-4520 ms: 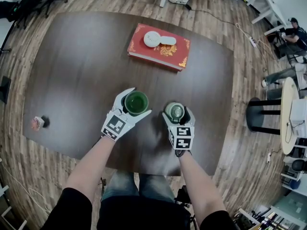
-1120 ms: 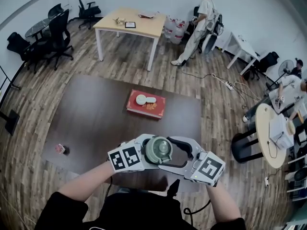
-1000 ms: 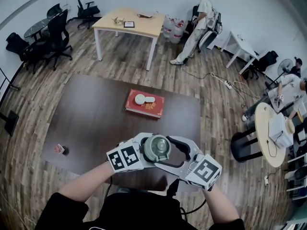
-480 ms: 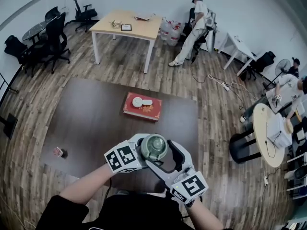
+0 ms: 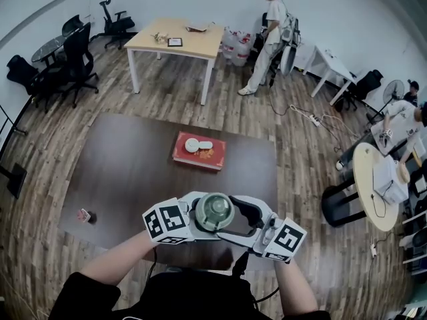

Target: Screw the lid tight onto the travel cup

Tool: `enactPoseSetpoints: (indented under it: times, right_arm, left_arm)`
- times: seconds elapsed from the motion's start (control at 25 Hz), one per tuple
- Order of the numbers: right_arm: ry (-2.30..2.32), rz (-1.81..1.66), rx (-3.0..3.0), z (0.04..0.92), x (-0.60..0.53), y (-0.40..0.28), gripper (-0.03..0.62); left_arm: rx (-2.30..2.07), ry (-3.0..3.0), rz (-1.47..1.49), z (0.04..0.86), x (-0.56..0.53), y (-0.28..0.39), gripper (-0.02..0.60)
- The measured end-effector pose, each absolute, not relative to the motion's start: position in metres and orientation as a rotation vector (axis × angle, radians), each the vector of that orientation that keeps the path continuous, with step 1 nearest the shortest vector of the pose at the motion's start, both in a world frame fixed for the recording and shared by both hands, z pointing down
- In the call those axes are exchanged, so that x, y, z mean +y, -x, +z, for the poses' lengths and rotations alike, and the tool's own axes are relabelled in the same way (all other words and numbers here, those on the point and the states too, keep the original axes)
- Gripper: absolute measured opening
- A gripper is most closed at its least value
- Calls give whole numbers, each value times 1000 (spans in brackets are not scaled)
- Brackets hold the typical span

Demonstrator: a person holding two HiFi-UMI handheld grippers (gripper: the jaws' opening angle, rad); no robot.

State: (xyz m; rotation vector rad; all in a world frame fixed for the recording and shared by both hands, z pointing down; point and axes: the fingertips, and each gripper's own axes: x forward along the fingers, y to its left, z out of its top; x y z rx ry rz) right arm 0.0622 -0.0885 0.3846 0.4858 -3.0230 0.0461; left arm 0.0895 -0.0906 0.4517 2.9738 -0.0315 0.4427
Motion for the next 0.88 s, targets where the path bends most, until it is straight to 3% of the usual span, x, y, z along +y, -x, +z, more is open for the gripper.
enactPoseSetpoints:
  times: [0.12,0.36,0.48,0.88]
  right_arm:
    - [-608,68,-3027,384,-94,-58,363]
    - [-1453,158,-2707,393,-104,-49,357]
    - [-1660,142,-2566,394,-105,-48,357]
    - [-1164,136,-2910,384,-100,-60,368]
  left_arm:
    - [-96,-2981,455,453,-100,-85,414]
    - [-232,-2963,467,463,-119,-81,414]
    - [-249,-2960,454,463,-121,-84,413]
    - [-205,-2919,403,457,-125,-76,414]
